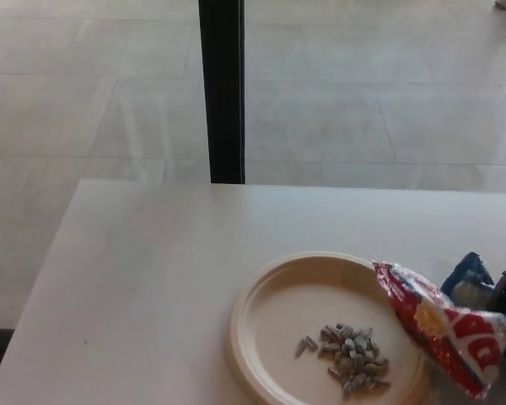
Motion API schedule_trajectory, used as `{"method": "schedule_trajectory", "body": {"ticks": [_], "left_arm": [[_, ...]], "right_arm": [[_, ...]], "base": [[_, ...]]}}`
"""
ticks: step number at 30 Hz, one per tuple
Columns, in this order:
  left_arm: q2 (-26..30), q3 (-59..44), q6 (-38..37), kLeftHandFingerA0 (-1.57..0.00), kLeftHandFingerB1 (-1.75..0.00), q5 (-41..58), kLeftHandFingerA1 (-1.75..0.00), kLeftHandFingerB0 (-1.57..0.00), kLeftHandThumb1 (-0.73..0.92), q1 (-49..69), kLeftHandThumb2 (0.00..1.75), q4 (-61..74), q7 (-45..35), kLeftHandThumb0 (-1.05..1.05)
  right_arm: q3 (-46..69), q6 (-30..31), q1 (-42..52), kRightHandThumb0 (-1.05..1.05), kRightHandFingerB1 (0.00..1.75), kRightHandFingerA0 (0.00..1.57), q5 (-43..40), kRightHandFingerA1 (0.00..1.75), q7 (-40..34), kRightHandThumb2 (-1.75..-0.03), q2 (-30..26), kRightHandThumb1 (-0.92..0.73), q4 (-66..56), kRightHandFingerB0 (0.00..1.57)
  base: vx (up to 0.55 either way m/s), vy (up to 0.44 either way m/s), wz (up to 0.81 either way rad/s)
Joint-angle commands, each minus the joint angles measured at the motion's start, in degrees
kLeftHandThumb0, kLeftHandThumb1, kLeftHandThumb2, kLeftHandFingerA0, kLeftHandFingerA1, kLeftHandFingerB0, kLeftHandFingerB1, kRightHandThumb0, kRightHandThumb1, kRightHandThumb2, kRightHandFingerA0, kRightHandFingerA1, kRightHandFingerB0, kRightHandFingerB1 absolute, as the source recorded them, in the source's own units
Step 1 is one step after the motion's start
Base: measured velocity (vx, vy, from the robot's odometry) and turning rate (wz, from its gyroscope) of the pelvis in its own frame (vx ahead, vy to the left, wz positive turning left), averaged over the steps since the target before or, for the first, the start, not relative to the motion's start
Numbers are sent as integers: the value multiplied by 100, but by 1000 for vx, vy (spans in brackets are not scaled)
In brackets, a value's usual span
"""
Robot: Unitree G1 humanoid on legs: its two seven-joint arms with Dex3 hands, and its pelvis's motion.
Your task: The robot uses its right hand to pick up a bag of sunflower seeds kept in the middle of the desk and tilts it over a plate kept next to it to pour out a few seeds and then puts the bag of seeds back on the desk
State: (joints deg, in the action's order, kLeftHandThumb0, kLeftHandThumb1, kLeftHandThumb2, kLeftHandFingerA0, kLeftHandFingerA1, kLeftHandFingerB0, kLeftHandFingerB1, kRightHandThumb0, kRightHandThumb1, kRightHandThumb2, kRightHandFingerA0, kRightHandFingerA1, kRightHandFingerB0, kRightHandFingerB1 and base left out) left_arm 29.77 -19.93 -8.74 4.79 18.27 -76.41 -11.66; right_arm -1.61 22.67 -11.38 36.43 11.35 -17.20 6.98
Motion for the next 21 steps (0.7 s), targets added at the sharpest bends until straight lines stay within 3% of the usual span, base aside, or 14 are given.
{"method": "schedule_trajectory", "body": {"ticks": [1,3,4,5,6,7,8,10,11,13,14,15,16,21], "left_arm": [[51,54,-76,-63,-47,-70,-61,-62,67,43,60,19,15,-47],[49,34,-69,-63,-47,-34,-61,-62,67,43,60,18,-12,-47],[42,18,-36,-68,-46,-18,-63,-63,65,31,59,14,15,-48],[32,-5,14,-68,-46,5,-63,-63,65,14,59,9,56,-48],[36,-2,-43,-66,-49,6,-65,-64,64,34,59,18,-22,-48],[35,4,-17,-63,-47,-4,-62,-58,66,26,60,8,-4,-47],[21,-73,-14,-64,-48,78,-63,-59,65,23,60,5,-65,-45],[13,-119,-14,-64,-48,104,-63,-59,65,22,60,5,-95,-45],[19,-66,4,-65,-48,25,-64,-64,62,0,59,-8,-20,-48],[19,-55,13,-67,-49,6,-67,-64,64,-5,59,5,21,-46],[14,-79,29,-66,-49,31,-66,-65,63,-9,59,4,14,-45],[8,-117,39,-67,-48,69,-66,-64,63,18,58,0,-12,-46],[15,-65,2,-66,-47,0,-66,-63,63,70,58,2,26,-48],[-45,-239,-78,-66,-50,144,-68,-66,61,214,58,8,-45,-45]], "right_arm": [[-82,-269,590,-26,130,87,-554,165,-69,-106,268,-52,-249,85],[-119,-254,623,-26,130,87,-556,165,-77,-106,266,-52,-294,85],[-162,-280,661,-32,79,82,-603,146,-65,-70,286,-67,-333,80],[-218,-323,709,-32,79,82,-656,146,-38,-70,325,-67,-381,80],[-267,-76,723,-38,58,84,-681,140,105,-63,377,-71,-525,69],[-379,-21,832,-45,39,87,-711,101,251,-62,386,-70,-715,44],[-410,-19,888,-47,32,76,-792,95,362,-61,359,-69,-806,31],[-446,13,917,-47,32,76,-860,95,392,-61,319,-69,-870,31],[-759,136,934,-79,14,0,-650,24,814,-87,3,-51,-994,0],[-986,152,944,-87,0,0,-459,1,885,-77,-196,-50,-1061,0],[-1024,161,937,-82,0,0,-468,0,908,-72,-247,-47,-1068,0],[-1076,141,972,-98,0,0,-501,23,972,-88,-348,-57,-1099,0],[-1115,133,1035,-100,0,0,-526,27,1037,-90,-463,-59,-1162,0],[-1094,42,1163,-101,0,0,-696,25,862,-91,-602,-61,-1207,0]], "base": [[0,0,0],[0,0,0],[0,0,0],[0,0,0],[0,0,0],[0,0,0],[0,0,0],[0,0,0],[0,0,0],[0,0,0],[0,0,0],[0,0,0],[0,0,0],[0,0,0]]}}
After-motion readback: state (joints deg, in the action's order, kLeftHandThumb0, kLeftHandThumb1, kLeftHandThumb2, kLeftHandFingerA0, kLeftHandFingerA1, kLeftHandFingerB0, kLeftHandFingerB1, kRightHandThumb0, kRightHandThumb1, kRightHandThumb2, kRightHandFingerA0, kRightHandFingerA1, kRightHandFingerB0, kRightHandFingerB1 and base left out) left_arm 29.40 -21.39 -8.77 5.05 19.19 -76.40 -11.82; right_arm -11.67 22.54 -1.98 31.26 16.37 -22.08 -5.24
